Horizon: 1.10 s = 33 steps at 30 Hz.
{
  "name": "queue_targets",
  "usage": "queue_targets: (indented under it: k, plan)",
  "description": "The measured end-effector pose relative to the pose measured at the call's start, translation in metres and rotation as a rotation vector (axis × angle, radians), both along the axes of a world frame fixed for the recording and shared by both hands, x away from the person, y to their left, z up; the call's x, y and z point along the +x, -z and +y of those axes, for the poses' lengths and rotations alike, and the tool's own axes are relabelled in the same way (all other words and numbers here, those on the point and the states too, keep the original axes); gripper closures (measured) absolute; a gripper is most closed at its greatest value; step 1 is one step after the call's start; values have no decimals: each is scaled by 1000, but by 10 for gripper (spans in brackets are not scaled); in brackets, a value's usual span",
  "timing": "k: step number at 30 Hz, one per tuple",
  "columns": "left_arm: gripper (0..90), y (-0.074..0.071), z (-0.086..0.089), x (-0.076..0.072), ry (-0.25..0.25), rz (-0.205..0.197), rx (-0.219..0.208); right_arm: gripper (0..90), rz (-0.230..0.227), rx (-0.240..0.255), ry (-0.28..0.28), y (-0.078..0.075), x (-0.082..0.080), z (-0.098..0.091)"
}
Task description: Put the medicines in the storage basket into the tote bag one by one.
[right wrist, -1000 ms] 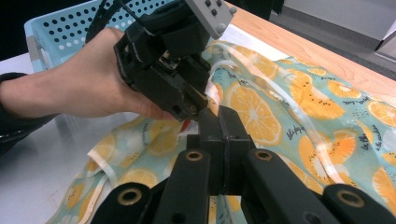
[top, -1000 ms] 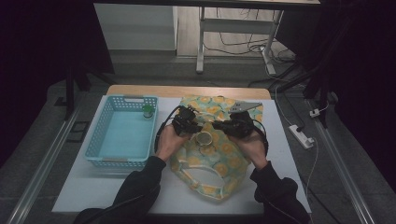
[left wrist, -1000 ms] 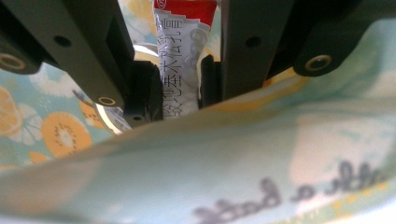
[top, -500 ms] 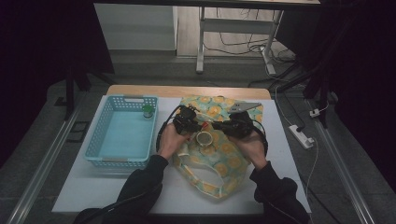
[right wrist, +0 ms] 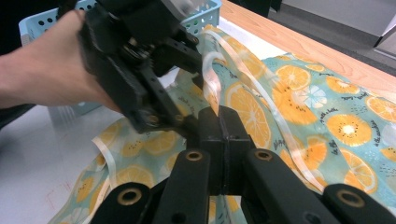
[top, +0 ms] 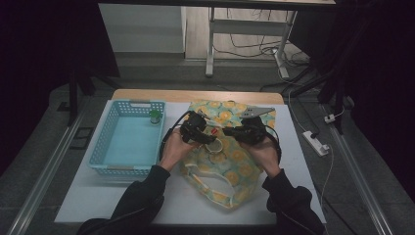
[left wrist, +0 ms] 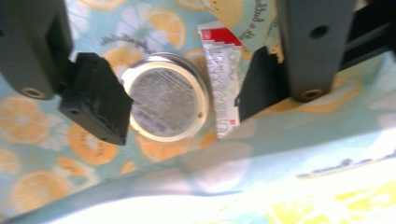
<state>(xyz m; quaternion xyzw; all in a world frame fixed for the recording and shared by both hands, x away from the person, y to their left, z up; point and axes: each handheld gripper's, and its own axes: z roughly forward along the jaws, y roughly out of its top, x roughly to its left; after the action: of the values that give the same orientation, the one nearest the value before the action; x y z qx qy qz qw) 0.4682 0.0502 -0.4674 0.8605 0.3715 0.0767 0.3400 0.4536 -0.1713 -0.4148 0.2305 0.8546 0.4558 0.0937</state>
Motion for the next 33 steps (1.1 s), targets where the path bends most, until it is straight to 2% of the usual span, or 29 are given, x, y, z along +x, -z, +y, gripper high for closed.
queue_targets:
  k: [4,6,9,10,13,15,23,27,33]
  plan:
    - [220,-3,4,-5,14,5,-1,900,3,1,1,0,0,0]
    - [203,-5,10,-9,22,11,10,900,5,1,6,1,1,-1]
    - [165,-8,16,-11,18,21,2,900,6,-2,6,1,2,-2]
    - [151,-10,23,-13,10,32,-18,900,8,-1,8,1,2,-2]
    - [104,-12,31,-13,12,41,-38,900,7,-2,8,1,2,-2]
    - [67,-15,43,-14,19,60,-83,900,8,-1,7,1,2,-2]
    - [15,-22,69,-17,9,48,-105,900,6,-2,7,1,2,-2]
    - [8,-23,84,-19,-1,29,-94,900,6,-1,7,1,2,-2]
    - [1,-24,107,-19,-44,19,-90,900,7,-4,7,1,1,-1]
